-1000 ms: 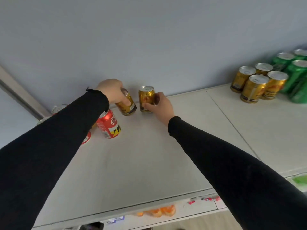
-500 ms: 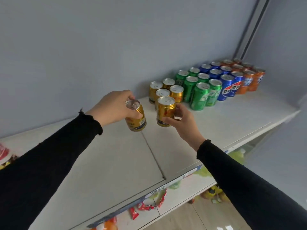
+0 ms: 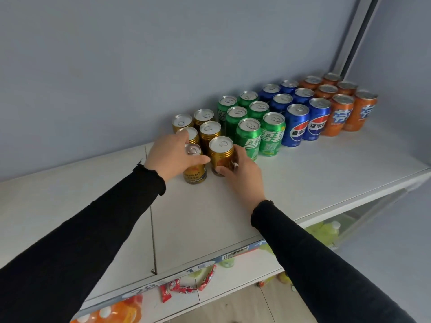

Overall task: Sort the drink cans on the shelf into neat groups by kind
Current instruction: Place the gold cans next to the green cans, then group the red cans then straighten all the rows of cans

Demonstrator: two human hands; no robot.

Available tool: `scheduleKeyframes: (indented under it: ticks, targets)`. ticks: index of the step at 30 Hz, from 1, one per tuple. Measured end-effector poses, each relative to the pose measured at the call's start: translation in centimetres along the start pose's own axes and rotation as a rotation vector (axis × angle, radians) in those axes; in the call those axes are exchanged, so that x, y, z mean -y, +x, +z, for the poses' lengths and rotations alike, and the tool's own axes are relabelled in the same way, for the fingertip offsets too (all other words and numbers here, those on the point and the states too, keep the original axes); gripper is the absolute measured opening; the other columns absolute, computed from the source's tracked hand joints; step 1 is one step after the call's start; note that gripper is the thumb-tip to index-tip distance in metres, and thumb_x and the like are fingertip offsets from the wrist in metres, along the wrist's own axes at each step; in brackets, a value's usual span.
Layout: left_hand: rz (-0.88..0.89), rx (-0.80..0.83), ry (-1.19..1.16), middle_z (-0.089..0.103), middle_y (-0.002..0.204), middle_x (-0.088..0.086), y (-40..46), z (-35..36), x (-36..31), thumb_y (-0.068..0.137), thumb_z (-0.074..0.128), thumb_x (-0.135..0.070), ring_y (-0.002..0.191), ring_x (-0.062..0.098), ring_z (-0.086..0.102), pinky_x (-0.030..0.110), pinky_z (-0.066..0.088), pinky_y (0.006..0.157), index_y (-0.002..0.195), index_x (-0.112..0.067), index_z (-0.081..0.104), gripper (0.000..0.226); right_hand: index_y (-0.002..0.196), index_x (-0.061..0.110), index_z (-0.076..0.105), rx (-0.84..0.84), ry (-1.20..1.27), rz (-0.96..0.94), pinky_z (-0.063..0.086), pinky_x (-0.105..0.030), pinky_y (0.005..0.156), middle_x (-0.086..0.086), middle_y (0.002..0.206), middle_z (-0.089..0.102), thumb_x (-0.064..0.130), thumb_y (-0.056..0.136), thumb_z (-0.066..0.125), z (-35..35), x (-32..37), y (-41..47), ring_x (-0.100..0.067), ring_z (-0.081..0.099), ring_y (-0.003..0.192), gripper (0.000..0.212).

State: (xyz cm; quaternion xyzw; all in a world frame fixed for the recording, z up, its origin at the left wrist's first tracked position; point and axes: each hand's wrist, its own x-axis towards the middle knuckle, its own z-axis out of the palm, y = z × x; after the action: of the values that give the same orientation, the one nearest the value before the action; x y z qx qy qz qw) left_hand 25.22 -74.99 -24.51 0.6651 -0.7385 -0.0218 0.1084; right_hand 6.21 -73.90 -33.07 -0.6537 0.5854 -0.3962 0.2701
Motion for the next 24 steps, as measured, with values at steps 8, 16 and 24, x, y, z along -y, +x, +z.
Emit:
scheduleKeyframes:
  ticks: [8,16,24]
  targets:
    - [0.076,0.058,-0.117,0.061,0.127,-0.003,-2.0,0.7,2.3,0.076,0.080,-0.046,0.095,0.016,0.061,0.033,0.050,0.082,0.133,-0.032,0.047,0.067,0.119,0.020,0.045,-0.023,-0.281,-0.078,0.051,-0.037,0.073,-0.002,0.105,0.069,0.046,0.087,0.069,-0.5,-1.2,0.2,-0.027,0.066,0.090,0.047]
    - [0.014,-0.068,-0.113,0.063,0.116,0.000,-1.7,1.8,1.0,0.079,0.078,-0.047,0.084,0.016,0.056,0.030,0.043,0.072,0.123,-0.024,0.049,0.058,0.110,0.017,0.044,-0.022,-0.359,-0.065,0.047,-0.035,0.064,-0.002,0.090,0.066,0.045,0.089,0.068,-0.2,-0.6,0.9,-0.028,0.064,0.076,0.042]
    - [-0.050,-0.134,-0.216,0.057,0.122,0.000,-5.9,1.7,2.1,0.087,0.071,-0.045,0.099,0.016,0.057,0.026,0.044,0.082,0.142,-0.023,0.040,0.067,0.094,0.020,0.048,-0.075,-0.368,-0.147,0.051,-0.036,0.064,0.004,0.083,0.064,0.044,0.090,0.066,-0.7,0.9,-1.8,-0.023,0.062,0.073,0.031]
